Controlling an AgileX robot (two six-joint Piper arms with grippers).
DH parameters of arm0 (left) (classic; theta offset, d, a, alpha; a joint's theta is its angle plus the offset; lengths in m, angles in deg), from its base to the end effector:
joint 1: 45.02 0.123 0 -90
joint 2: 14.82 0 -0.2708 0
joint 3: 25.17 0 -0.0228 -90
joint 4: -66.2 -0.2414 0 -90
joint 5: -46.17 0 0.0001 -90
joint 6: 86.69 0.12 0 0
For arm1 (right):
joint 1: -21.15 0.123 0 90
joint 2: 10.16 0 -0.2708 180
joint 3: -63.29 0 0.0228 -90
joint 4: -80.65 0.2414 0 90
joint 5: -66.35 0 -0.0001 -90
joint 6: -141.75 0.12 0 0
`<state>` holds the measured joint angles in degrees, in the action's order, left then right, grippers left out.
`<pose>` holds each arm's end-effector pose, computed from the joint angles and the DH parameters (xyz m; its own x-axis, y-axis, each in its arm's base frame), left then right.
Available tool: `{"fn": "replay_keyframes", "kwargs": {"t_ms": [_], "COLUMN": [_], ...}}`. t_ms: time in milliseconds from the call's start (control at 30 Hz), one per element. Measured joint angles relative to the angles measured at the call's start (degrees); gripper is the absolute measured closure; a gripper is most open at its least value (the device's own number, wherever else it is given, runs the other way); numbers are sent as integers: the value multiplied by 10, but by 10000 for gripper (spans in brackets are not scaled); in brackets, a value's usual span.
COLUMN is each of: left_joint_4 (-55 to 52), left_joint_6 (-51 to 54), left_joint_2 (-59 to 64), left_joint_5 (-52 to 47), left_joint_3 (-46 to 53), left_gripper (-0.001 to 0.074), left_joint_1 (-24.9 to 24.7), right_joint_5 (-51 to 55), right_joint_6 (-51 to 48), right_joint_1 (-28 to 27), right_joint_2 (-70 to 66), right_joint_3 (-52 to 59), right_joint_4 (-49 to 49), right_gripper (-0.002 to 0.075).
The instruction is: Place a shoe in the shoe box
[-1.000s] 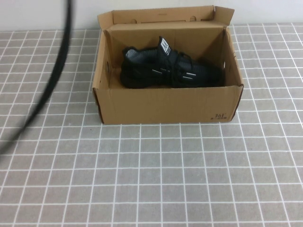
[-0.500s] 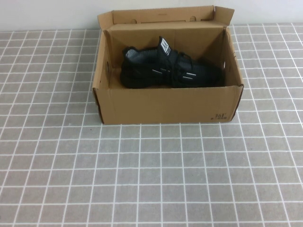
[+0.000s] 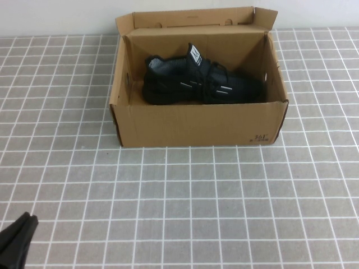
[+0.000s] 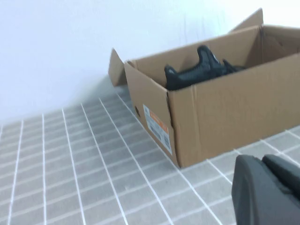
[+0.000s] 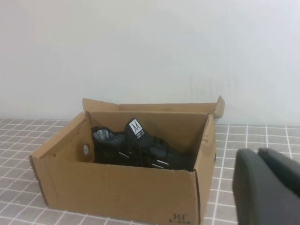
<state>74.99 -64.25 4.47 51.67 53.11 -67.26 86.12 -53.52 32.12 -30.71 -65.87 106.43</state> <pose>0.0993 -0.0387 0.1987 0.0529 0.2340 -0.9708 0.3627 0.9013 0.2370 0.0817 0.0339 0.3180 -0.0416 0.1525 -0.9874 -0.3302 0.9306 0.1577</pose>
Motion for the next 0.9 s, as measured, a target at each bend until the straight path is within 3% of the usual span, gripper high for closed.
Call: {"fn": "replay_keyframes", "kwargs": {"t_ms": [333, 633, 900], "left_joint_4": [1, 1, 1], "left_joint_6": [1, 2, 2], "left_joint_2": [0, 0, 0], "left_joint_5": [-77, -88, -89], "left_joint_3": [0, 0, 0], "left_gripper": [736, 736, 736], "left_joint_1": [0, 0, 0], "right_joint_5": [0, -3, -60], "right_joint_6": [0, 0, -2], "right_joint_1": [0, -1, -49], "right_joint_2": [0, 6, 49], "right_joint_3": [0, 0, 55], "right_joint_4": [2, -2, -63], "right_gripper": [742, 742, 742]}}
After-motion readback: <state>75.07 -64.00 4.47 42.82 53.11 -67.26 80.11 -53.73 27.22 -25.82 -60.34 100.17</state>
